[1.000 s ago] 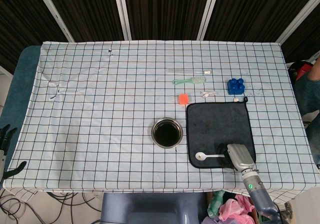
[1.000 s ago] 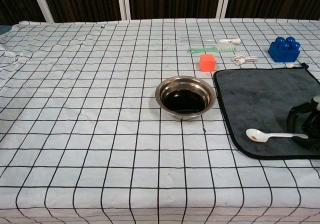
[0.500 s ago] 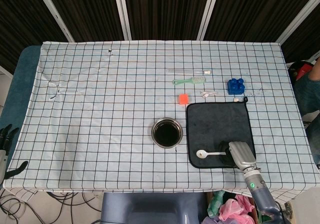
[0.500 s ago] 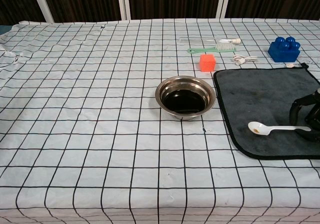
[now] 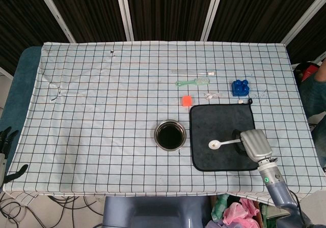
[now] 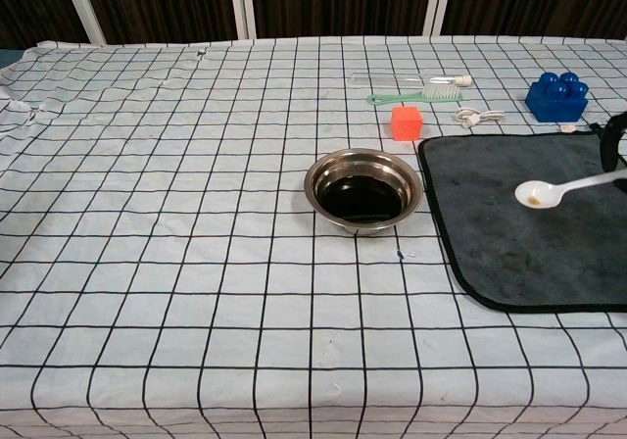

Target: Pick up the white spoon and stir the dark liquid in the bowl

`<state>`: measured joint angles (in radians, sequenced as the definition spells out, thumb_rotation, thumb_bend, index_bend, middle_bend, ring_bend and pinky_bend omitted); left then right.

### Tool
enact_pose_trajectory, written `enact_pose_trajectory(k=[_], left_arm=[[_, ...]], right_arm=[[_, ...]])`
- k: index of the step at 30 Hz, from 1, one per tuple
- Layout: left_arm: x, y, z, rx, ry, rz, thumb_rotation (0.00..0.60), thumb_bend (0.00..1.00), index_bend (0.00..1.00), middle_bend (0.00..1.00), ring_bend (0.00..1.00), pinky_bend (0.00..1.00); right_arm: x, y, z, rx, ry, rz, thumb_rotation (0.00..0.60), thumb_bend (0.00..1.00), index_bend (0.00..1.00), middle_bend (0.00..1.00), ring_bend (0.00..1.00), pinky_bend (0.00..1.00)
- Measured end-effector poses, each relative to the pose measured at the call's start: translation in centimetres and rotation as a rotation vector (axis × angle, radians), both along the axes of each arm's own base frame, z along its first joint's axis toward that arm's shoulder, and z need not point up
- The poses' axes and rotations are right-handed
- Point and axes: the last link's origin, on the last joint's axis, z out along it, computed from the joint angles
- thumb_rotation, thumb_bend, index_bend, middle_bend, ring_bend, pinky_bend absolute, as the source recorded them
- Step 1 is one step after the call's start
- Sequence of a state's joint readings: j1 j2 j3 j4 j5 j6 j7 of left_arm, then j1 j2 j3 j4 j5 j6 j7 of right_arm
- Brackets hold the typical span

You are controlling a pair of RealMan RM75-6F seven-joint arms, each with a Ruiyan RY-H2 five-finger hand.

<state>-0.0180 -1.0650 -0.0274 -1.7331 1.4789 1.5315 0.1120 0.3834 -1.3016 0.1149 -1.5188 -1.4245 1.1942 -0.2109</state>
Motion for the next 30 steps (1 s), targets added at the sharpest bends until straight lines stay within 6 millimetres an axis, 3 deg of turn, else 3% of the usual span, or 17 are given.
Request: enact_pose_trajectory(k=[5, 15, 22, 30], left_arm=[[0.0, -0.3, 0.2, 0.014, 0.006, 0.006, 0.6, 0.19, 0.08, 0.01, 0.0, 0.0], [0.0, -0.9, 0.7, 0.069, 0.019, 0.015, 0.6, 0.19, 0.08, 0.01, 0.0, 0.0], [-0.2, -0.7, 0.7, 0.084, 0.023, 0.027, 0.6, 0.19, 0.08, 0.01, 0.0, 0.0], [-0.4, -0.3, 0.8, 0.096, 0.027, 0.042, 0.6, 0.19, 0.08, 0.01, 0.0, 0.0]], right_arm=[[3.0, -2.4, 2.4, -0.082, 0.145, 0.178, 0.6, 0.39, 0.58, 0.89, 1.0, 1.0], [9.2, -6.1, 4.6, -0.213, 0.274, 0.482, 0.6, 0.39, 0.6, 0.9, 1.0, 1.0], [11.1, -7.6, 3.8, -0.302, 0.364, 0.651, 0.6, 0.39, 0.6, 0.9, 1.0, 1.0], [13.0, -7.9, 0.7, -0.336, 0.38, 0.799, 0.6, 0.39, 0.6, 0.9, 1.0, 1.0]])
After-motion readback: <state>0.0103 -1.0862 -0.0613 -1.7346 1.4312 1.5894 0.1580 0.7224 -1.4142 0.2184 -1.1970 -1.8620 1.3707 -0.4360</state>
